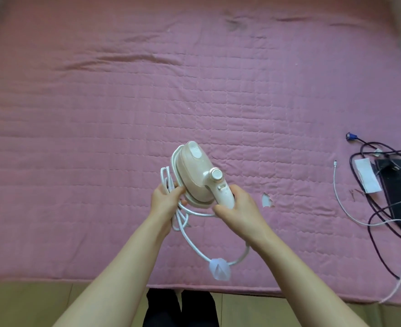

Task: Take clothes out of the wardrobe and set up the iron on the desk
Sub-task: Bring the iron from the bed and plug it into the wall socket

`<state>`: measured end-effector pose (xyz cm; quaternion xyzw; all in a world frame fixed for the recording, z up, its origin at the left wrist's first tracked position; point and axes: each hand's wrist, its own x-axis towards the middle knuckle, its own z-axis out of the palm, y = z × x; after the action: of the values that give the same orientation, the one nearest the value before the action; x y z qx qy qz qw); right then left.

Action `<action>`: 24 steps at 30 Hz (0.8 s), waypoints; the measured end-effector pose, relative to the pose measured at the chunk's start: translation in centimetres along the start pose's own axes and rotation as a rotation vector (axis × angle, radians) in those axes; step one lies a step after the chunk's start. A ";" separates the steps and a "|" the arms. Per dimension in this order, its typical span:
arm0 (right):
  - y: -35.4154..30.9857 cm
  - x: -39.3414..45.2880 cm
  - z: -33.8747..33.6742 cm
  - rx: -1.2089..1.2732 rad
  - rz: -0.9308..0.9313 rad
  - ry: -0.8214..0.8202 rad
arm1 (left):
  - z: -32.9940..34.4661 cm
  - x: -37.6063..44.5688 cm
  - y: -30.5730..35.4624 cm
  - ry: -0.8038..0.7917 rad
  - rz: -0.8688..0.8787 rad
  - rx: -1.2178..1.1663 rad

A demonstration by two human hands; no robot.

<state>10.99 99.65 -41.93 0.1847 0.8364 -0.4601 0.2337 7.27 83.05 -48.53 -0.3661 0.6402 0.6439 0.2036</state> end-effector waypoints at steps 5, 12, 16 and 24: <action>-3.8 -5.1 -0.3 -0.063 -0.098 -0.053 | -3.7 -6.2 0.8 0.094 0.028 -0.117; -8.1 -11.1 1.8 -0.193 -0.276 -0.165 | -9.7 -13.5 0.5 0.244 0.039 -0.298; -10.6 -14.0 4.5 -0.313 -0.372 -0.247 | -14.1 -17.4 -0.8 0.345 -0.003 -0.430; -14.1 -20.8 12.9 -0.468 -0.542 -0.529 | -23.9 -25.4 -5.9 0.598 -0.048 -0.731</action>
<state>23.53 79.51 -26.61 -0.2232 0.8476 -0.3345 0.3463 33.05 65.64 -31.81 -0.5979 0.3937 0.6883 -0.1172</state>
